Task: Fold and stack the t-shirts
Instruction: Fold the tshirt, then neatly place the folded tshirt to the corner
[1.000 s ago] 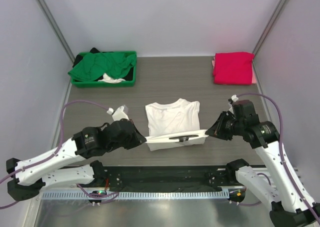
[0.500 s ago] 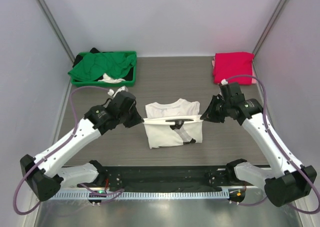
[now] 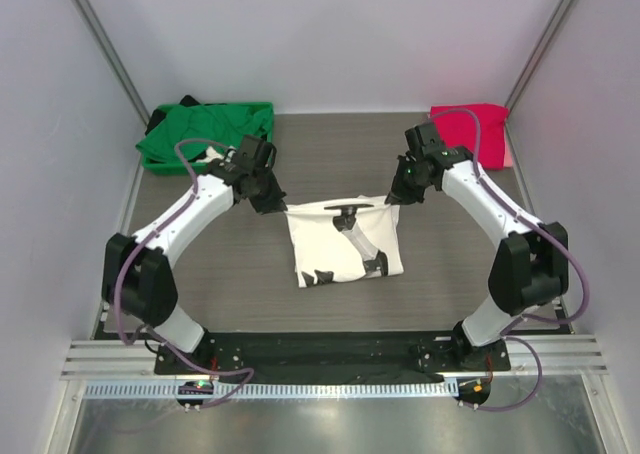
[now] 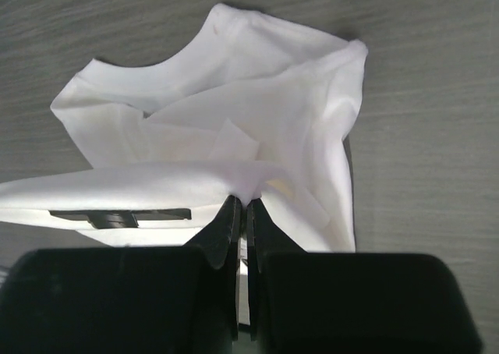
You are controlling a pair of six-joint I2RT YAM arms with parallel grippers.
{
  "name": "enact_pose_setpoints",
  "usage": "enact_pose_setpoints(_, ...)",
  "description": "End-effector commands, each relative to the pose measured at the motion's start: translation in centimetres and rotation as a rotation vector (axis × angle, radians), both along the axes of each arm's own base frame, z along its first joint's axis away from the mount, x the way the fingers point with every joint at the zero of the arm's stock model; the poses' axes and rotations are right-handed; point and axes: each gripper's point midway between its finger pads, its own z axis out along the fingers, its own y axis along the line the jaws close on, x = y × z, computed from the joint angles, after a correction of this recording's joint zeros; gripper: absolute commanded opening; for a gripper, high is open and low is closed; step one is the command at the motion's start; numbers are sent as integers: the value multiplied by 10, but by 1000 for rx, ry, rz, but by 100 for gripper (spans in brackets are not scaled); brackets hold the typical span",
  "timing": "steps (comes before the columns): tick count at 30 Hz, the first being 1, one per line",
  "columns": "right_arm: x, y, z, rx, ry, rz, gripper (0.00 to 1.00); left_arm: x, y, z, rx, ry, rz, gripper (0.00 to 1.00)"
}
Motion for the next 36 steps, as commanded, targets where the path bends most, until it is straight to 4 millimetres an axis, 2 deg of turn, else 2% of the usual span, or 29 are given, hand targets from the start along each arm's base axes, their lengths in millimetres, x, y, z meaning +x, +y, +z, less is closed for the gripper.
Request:
enact_pose_setpoints(1, 39, -12, 6, -66, -83, -25, 1, 34, 3, 1, 4, -22, -41, 0)
enact_pose_setpoints(4, 51, -11, -13, -80, -47, -29, 1, 48, 5, -14, -6, 21, -45, 0)
enact_pose_setpoints(6, 60, -11, -19, -80, -41, -40, 1, 60, 1, -28, -9, 46, -49, 0)
enact_pose_setpoints(8, 67, -10, -34, -85, -15, -44, 1, 75, 5, -31, -6, 46, -36, 0)
enact_pose_setpoints(9, 76, -11, -33, -85, -26, -52, 1, 80, 5, -49, -3, 85, -35, 0)
enact_pose_setpoints(10, 83, -10, -35, -85, -29, -54, 1, 98, 6, -40, -11, 53, -26, 0)
enact_pose_setpoints(11, 91, -10, -51, -93, 0, -55, 4, 105, 5, -44, -8, 63, -33, 1)
enact_pose_setpoints(12, 107, -10, -40, -83, -29, -63, 27, 108, 6, -65, 6, 121, -40, 13)
enact_pose_setpoints(13, 114, -11, -40, -83, -26, -67, 39, 125, -1, -50, -28, 92, -59, 22)
enact_pose_setpoints(14, 119, -12, -53, -94, 7, -68, 48, 128, -2, -49, -21, 104, -82, 42)
enact_pose_setpoints(15, 122, -14, -42, -99, 9, -71, 60, 122, -2, -53, -9, 153, -95, 50)
enact_pose_setpoints(16, 121, -14, -41, -105, 12, -67, 62, 125, -5, -39, -18, 123, -110, 57)
enact_pose_setpoints(17, 118, -15, -38, -108, 9, -66, 65, 125, -5, -32, -17, 100, -117, 72)
enact_pose_setpoints(18, 111, -19, -33, -111, -10, -69, 71, 117, -2, -17, -18, 70, -121, 77)
enact_pose_setpoints(20, 106, -23, -28, -123, -49, -57, 78, 109, 4, -3, -7, 32, -119, 82)
enact_pose_setpoints(21, 93, -26, -28, -130, -52, -45, 83, 102, 8, 3, 7, 20, -131, 82)
enact_pose_setpoints(22, 89, -30, -29, -132, -58, -40, 87, 87, 14, 15, 16, 6, -133, 82)
enact_pose_setpoints(23, 88, -30, -29, -123, -84, -20, 93, 77, 20, 18, 30, 7, -134, 82)
enact_pose_setpoints(24, 75, -32, -36, -113, -70, -7, 95, 60, 26, 7, 49, 42, -148, 82)
enact_pose_setpoints(25, 71, -29, -37, -78, -67, 11, 97, 48, 31, 28, 43, -12, -151, 82)
enact_pose_setpoints(26, 72, -30, -39, -57, -84, 30, 99, 38, 36, 27, 54, -14, -149, 82)
enact_pose_setpoints(27, 62, -29, -49, -40, -61, 48, 99, 19, 43, 16, 69, 17, -160, 82)
enact_pose_setpoints(28, 60, -28, -50, -21, -64, 59, 100, 6, 47, 30, 63, -25, -162, 82)
enact_pose_setpoints(29, 61, -25, -53, 4, -71, 74, 100, -5, 52, 30, 71, -29, -161, 82)
enact_pose_setpoints(30, 57, -24, -59, 10, -62, 90, 100, -21, 61, 17, 99, 3, -158, 82)
enact_pose_setpoints(31, 56, -24, -65, 13, -51, 100, 100, -29, 66, 16, 114, -4, -161, 82)
enact_pose_setpoints(32, 57, -21, -68, 22, -51, 113, 100, -42, 73, 27, 123, -42, -154, 82)
enact_pose_setpoints(33, 58, -19, -71, 28, -50, 125, 100, -56, 82, 14, 152, -16, -147, 82)
enact_pose_setpoints(36, 66, -13, -80, 48, -53, 159, 100, -81, 95, 15, 173, -52, -140, 82)
